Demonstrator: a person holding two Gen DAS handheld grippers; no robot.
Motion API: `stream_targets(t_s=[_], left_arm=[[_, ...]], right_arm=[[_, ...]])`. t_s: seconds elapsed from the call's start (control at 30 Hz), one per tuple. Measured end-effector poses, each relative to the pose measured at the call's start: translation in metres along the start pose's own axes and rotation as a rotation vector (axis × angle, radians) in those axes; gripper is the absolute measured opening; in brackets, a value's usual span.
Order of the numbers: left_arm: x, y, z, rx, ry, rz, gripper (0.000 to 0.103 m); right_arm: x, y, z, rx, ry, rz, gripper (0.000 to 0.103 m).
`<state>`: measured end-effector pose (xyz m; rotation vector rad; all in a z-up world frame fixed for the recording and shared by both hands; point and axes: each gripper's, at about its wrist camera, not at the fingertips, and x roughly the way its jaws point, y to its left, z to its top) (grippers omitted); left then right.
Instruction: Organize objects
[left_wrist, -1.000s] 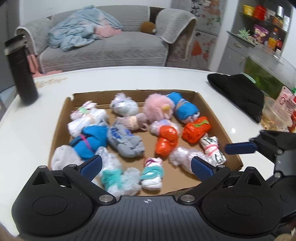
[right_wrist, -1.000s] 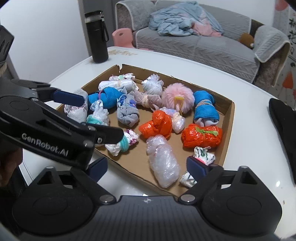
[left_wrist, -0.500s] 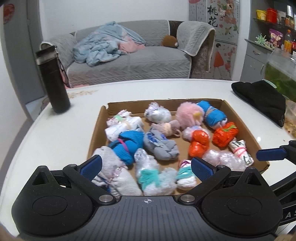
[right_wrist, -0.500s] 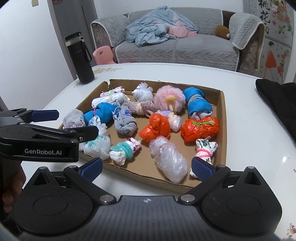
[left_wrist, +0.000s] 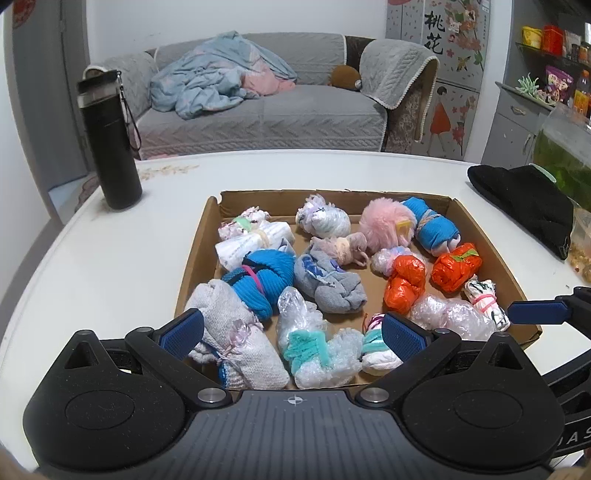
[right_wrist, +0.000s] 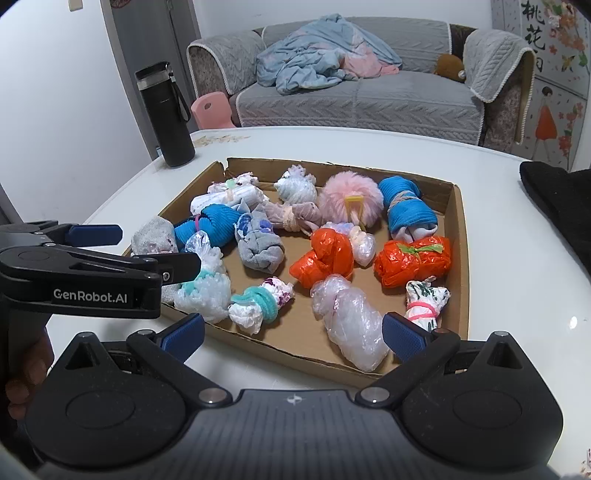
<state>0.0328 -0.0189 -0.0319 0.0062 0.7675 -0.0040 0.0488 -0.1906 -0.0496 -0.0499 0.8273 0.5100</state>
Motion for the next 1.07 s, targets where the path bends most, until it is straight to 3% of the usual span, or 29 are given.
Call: stream_targets(t_s=[0.2, 0.43, 1.07], left_arm=[[0.002, -0.005, 0.001, 0.037, -0.009, 0.051, 0.103], [-0.006, -0.01, 0.002, 0.083, -0.06, 0.054, 0.103], [-0.014, -0.011, 0.016, 0.095, -0.102, 0.047, 0.102]], right_arm=[[-0.001, -0.001, 0.001, 0.0, -0.006, 0.002, 0.102], [0.001, 0.0, 0.002, -0.006, -0.005, 0.003, 0.102], [0.004, 0.004, 0.005, -0.019, -0.008, 0.018, 0.102]])
